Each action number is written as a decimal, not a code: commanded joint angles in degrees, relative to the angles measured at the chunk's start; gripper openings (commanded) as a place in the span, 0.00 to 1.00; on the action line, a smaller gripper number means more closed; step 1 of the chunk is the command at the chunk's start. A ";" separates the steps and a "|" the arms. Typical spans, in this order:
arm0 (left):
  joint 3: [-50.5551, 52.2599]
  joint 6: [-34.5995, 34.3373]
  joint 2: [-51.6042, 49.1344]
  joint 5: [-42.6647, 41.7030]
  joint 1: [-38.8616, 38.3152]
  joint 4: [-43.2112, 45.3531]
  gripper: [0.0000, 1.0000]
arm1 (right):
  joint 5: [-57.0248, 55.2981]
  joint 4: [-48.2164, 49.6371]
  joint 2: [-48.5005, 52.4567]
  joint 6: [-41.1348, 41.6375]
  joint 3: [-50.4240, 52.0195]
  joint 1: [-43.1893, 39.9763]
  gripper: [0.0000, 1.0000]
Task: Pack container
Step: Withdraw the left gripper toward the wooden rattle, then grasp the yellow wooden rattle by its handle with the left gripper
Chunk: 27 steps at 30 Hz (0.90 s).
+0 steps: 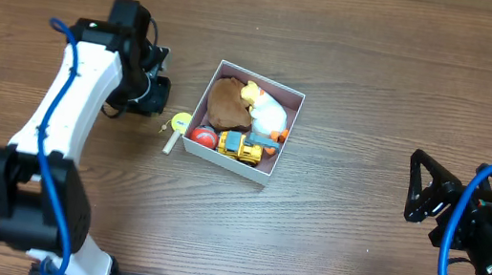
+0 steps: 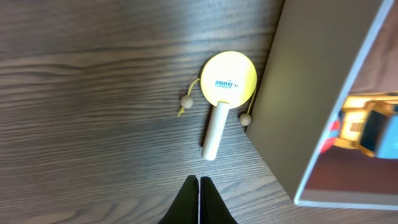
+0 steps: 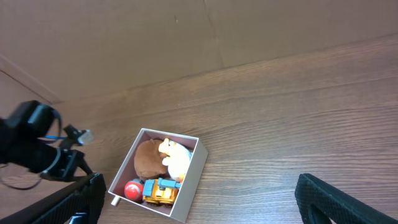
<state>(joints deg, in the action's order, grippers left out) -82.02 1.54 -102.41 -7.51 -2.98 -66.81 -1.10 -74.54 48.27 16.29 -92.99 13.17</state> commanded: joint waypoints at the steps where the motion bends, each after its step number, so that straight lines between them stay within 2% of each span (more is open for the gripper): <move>1: 0.24 -1.99 -4.11 0.55 -4.11 0.57 0.04 | -0.79 0.44 0.00 -0.02 -0.39 -0.09 1.00; 9: 0.24 -5.25 -7.43 0.42 -11.63 3.69 0.04 | -0.79 0.44 0.00 -0.02 -0.39 -0.09 1.00; 17: 0.22 -12.28 -7.32 0.17 -15.45 0.79 0.04 | -0.79 0.44 0.00 -0.02 -0.39 -0.09 1.00; 27: 0.22 -11.87 -7.32 -2.45 -16.20 0.74 0.04 | -0.79 0.44 0.00 -0.02 -0.39 -0.09 1.00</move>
<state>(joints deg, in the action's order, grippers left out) -82.00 -9.52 -109.67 -8.16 -18.41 -66.15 -1.08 -74.54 48.27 16.29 -92.99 13.17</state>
